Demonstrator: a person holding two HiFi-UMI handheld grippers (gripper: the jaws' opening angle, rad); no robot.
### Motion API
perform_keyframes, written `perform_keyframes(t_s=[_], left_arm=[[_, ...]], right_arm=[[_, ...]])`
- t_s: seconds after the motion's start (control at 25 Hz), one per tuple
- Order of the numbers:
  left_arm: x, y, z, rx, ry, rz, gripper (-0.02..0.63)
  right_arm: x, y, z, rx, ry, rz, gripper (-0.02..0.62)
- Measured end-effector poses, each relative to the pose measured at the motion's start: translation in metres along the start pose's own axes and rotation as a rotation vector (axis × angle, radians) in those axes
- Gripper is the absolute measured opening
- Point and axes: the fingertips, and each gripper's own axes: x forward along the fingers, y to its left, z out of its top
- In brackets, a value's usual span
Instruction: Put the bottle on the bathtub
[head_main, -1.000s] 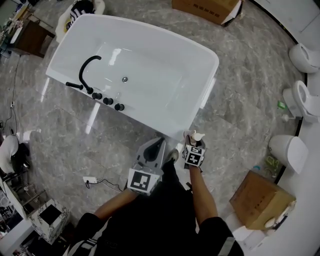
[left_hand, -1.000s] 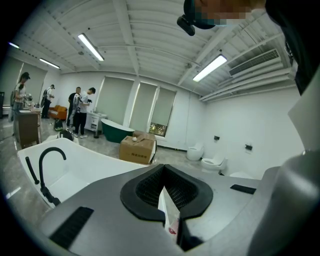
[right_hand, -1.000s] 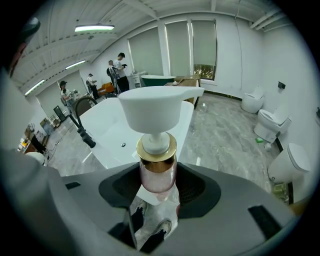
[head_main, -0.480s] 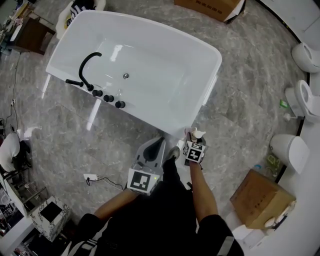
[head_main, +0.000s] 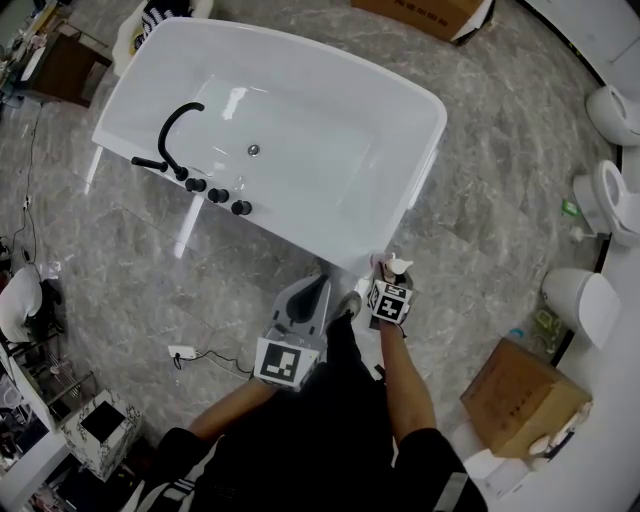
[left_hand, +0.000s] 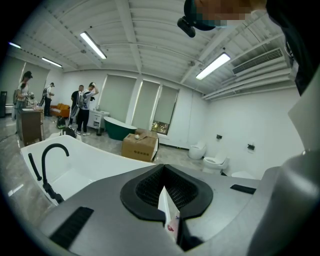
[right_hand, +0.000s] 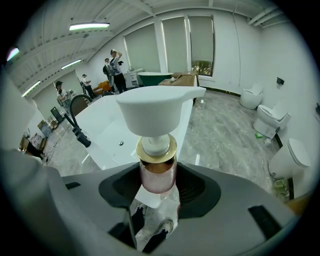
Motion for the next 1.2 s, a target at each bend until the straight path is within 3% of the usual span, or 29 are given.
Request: perform_keyframes(t_s=[0.64, 0.8, 1.2], left_arm=[[0.004, -0.005, -0.009, 0.03, 0.037, -0.024, 0.015], [0.006, -0.006, 0.0, -0.001, 0.0, -0.008, 0.015], [-0.001, -0.006, -0.001, -0.004, 0.001, -0.007, 0.015]], right_arm=[[-0.002, 0.008, -0.014, -0.062, 0.024, -0.006, 0.212], [-0.004, 0.011, -0.014, -0.062, 0.027, -0.005, 0.213], [-0.002, 0.01, -0.014, -0.059, 0.036, 0.009, 0.216]])
